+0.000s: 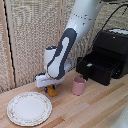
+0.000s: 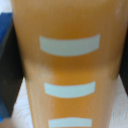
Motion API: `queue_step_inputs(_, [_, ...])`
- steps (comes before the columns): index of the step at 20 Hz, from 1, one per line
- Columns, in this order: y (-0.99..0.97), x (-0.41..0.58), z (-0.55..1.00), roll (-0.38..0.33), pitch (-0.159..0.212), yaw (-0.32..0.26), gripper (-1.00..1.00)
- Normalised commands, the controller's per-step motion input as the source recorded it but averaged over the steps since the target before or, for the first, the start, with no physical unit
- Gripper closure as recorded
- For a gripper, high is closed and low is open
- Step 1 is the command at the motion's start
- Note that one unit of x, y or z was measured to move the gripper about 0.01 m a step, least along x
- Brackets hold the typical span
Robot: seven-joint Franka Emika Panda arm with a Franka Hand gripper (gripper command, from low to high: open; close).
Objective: Extend the gripper towards the air fryer handle. Grasp the air fryer handle and pull it to open the air fryer. Release the air fryer handle and move the gripper to the bread. Grasp the bread with the gripper and move it to the air fryer basket. Release the bread inside the air fryer and retract the gripper.
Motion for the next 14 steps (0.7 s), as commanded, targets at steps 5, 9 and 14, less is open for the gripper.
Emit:
queue_step_inputs(5, [0.27, 0.252, 0.98, -0.005, -0.005, -0.117, 1.0])
queue_step_inputs(9, [0.1, 0.122, 0.94, -0.015, 0.014, -0.14, 1.0])
queue_step_inputs(14, [-0.07, 0.125, 0.83, -0.017, 0.017, -0.249, 1.0])
